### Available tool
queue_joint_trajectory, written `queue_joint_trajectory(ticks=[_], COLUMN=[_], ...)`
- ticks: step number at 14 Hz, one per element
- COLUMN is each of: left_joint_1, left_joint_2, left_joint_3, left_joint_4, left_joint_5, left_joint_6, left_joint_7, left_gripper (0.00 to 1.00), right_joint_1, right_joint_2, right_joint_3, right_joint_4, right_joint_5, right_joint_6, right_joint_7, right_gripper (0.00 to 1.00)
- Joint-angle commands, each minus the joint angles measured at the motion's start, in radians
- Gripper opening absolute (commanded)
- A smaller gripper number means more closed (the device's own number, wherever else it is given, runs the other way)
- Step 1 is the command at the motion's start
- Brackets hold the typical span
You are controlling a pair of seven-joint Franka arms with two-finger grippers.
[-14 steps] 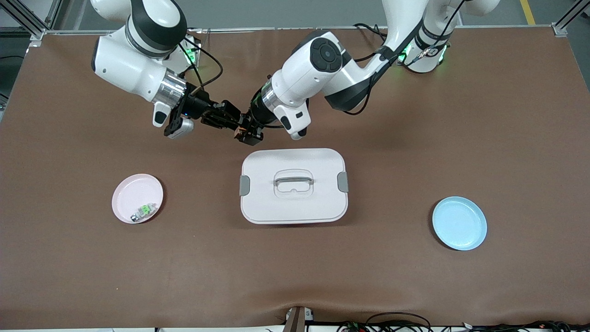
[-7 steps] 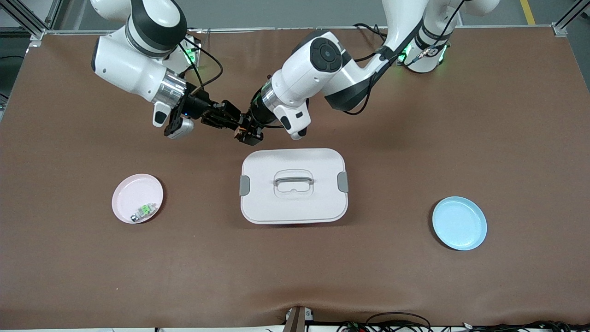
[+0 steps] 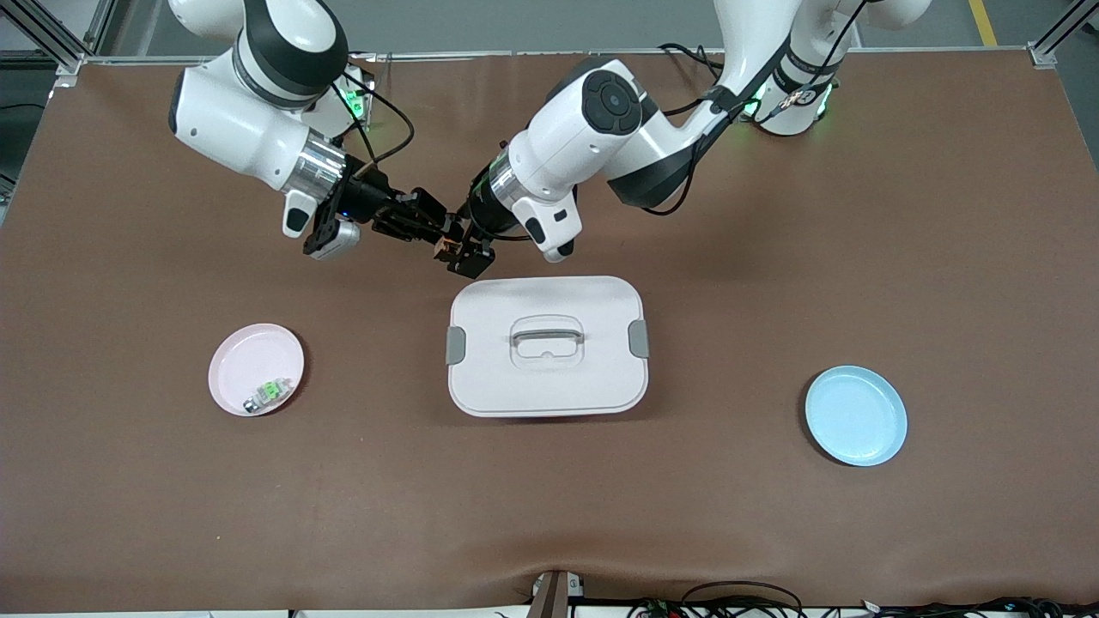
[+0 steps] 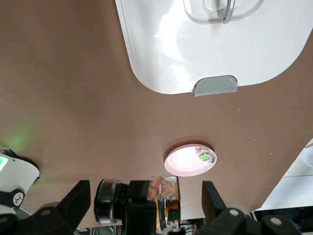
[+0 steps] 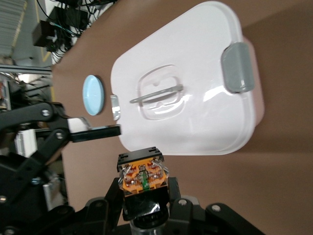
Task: Transfer orange switch to right arm and place
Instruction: 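Close the right gripper on the switch while the left gripper holds it, then carry the switch to the white plate while the left gripper withdraws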
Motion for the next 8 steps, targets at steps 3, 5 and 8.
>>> queue_joint_trajectory(ticks=[3,5,8], left_joint_1=[0.018,0.024,0.042], left_joint_2=[-0.020,-0.037,-0.076], left_joint_3=[0.005,0.005,0.005], left_joint_4=[-0.005,-0.026,-0.088], left_joint_5=[0.079,0.118,0.219], left_joint_6=[-0.033,-0.049,-0.049], left_joint_7=[-0.015,0.018,0.164], left_gripper=[1.00,1.00,1.00], right_joint_1=[-0.093,-0.148,-0.240], right_joint_2=[-0.014,-0.014,-0.014], right_joint_3=[0.000,0.000,0.000], right_joint_4=[0.029,0.057,0.057], right_joint_5=[-0.496,-0.617,-0.676], right_joint_6=[-0.166,-0.248,-0.271], right_joint_7=[-0.115,-0.266,-0.642], right_gripper=[0.00,0.00,0.00])
